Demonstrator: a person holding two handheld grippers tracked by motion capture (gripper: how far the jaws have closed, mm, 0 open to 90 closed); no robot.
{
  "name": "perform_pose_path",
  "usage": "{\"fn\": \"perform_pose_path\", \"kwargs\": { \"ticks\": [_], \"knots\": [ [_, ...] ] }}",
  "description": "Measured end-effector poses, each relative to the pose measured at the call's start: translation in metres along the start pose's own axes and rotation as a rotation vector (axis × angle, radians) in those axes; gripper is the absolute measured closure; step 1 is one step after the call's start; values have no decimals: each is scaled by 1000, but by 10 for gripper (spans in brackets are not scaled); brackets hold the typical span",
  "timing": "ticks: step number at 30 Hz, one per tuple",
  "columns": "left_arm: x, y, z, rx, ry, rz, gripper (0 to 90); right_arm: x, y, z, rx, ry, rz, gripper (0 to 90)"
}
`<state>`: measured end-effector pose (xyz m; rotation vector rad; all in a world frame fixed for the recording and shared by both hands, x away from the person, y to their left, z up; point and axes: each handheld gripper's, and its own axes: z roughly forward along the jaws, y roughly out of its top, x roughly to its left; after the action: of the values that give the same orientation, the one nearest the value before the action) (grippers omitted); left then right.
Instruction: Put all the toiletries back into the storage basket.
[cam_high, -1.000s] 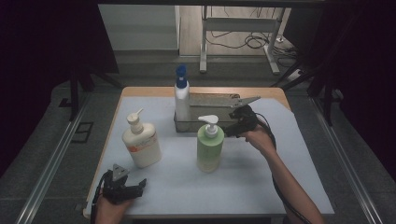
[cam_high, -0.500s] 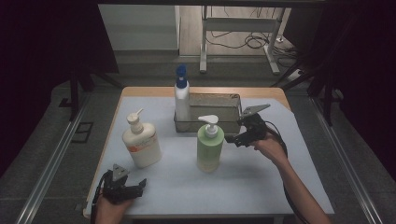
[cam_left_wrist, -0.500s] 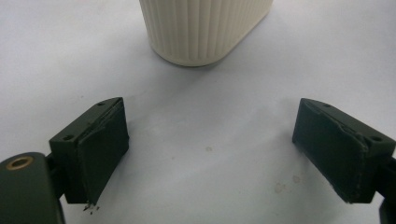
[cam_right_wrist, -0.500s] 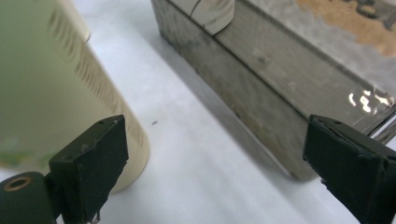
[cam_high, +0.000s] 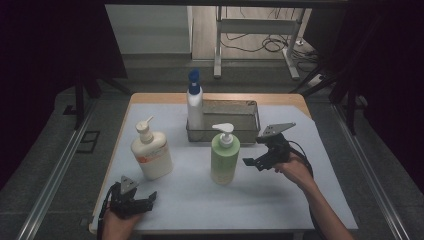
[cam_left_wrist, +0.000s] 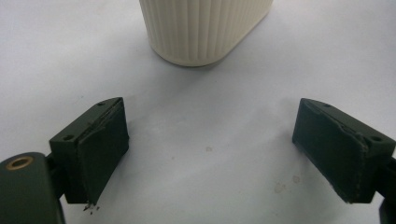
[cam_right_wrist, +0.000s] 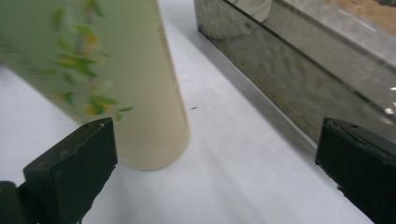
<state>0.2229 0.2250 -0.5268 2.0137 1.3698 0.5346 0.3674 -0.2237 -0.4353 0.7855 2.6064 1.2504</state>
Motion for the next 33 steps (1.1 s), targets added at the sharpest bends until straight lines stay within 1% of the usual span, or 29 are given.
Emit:
{"fn": "perform_pose_path", "kwargs": {
  "ticks": [2, 5, 8, 11, 14, 16, 17, 19, 23, 27, 30, 31, 33],
  "knots": [
    [0, 0, 0, 0, 0, 0, 104, 3, -1, -1, -6, 13, 12, 0],
    [0, 0, 0, 0, 0, 0, 103, 9, -1, -3, -13, 27, 14, 9],
    [0, 0, 0, 0, 0, 0, 104, 15, 0, -3, -15, 53, 26, 20],
    [0, 0, 0, 0, 0, 0, 103, 23, 2, -1, -9, 55, 30, 28],
    [0, 0, 0, 0, 0, 0, 104, 29, 4, 1, -16, 66, 26, 36],
    [0, 0, 0, 0, 0, 0, 103, 33, 6, 3, -18, 71, 12, 37],
    [0, 0, 0, 0, 0, 0, 103, 37, 8, 5, -14, 71, -6, 39],
    [0, 0, 0, 0, 0, 0, 103, 41, 11, 7, -15, 68, -22, 39],
    [0, 0, 0, 0, 0, -1, 103, 47, 16, 12, -18, 74, -45, 41],
    [0, 0, 0, 0, 0, 0, 103, 51, 21, 18, -21, 71, -53, 51],
    [0, 0, 0, 0, 0, 0, 103, 53, 24, 22, -25, 58, -59, 54],
    [0, 0, 0, 0, 0, 0, 103, 54, 26, 24, -25, 58, -68, 55],
    [0, 0, 0, 0, 0, 1, 103, 56, 29, 27, -33, 59, -69, 58]
  ]
}}
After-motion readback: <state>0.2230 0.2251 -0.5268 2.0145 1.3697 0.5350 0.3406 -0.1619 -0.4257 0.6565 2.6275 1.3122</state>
